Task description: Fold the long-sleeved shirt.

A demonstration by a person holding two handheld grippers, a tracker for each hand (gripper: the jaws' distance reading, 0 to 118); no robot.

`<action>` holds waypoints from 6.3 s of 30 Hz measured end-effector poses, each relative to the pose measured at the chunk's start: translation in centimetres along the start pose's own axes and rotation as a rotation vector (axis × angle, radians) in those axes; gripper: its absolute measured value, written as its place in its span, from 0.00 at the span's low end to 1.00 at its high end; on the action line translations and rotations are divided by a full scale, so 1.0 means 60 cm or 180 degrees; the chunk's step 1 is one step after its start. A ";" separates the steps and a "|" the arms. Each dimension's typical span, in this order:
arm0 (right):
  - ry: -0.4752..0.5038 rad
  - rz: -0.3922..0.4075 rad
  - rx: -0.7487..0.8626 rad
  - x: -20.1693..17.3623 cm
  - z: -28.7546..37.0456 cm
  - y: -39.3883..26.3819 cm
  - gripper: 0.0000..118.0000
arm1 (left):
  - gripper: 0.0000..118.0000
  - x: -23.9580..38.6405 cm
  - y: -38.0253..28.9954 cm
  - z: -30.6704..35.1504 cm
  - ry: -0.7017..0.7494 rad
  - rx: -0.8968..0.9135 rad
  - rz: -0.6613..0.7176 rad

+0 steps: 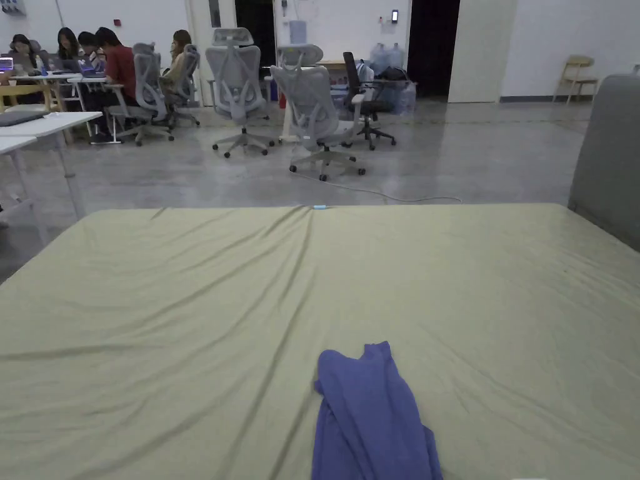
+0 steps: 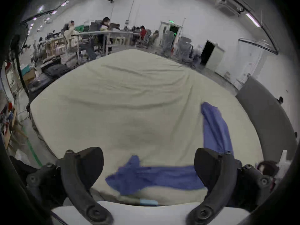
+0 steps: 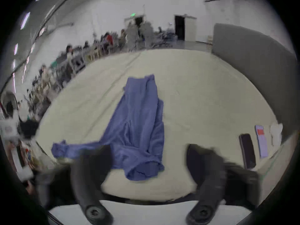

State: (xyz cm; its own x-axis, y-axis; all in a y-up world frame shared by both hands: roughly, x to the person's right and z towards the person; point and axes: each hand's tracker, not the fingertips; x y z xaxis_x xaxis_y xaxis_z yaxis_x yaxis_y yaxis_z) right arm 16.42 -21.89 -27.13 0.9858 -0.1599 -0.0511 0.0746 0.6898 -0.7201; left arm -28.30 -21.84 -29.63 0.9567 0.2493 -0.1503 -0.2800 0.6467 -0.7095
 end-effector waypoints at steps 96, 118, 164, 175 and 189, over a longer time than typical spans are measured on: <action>-0.0572 -0.0048 0.1396 0.133 -0.158 0.769 0.03 | 0.05 0.217 0.682 -0.256 -0.0683 0.1518 0.0360; -0.0234 0.0481 -0.0074 0.205 -0.125 0.079 0.03 | 0.05 -0.015 0.137 -0.263 -0.0394 -0.0060 0.0074; -0.0309 0.0081 -0.0226 0.105 -0.125 0.053 0.11 | 0.01 0.027 0.068 -0.391 0.0339 -0.0440 -0.0768; -0.0682 0.0643 -0.1229 0.173 -0.430 0.198 0.95 | 0.01 0.045 0.086 -0.281 0.0125 -0.0045 -0.0453; -0.0491 0.0905 0.0357 0.064 -0.119 0.147 0.07 | 0.01 0.040 0.092 -0.108 -0.0124 0.0586 0.0101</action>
State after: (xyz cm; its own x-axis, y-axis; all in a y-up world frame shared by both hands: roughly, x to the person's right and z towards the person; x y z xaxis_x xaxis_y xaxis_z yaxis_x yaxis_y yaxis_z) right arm 19.78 -21.43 -38.61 0.9800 0.1527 -0.1273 -0.1988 0.7662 -0.6111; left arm -27.00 -22.36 -38.36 0.9444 0.2970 -0.1413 -0.3232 0.7581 -0.5664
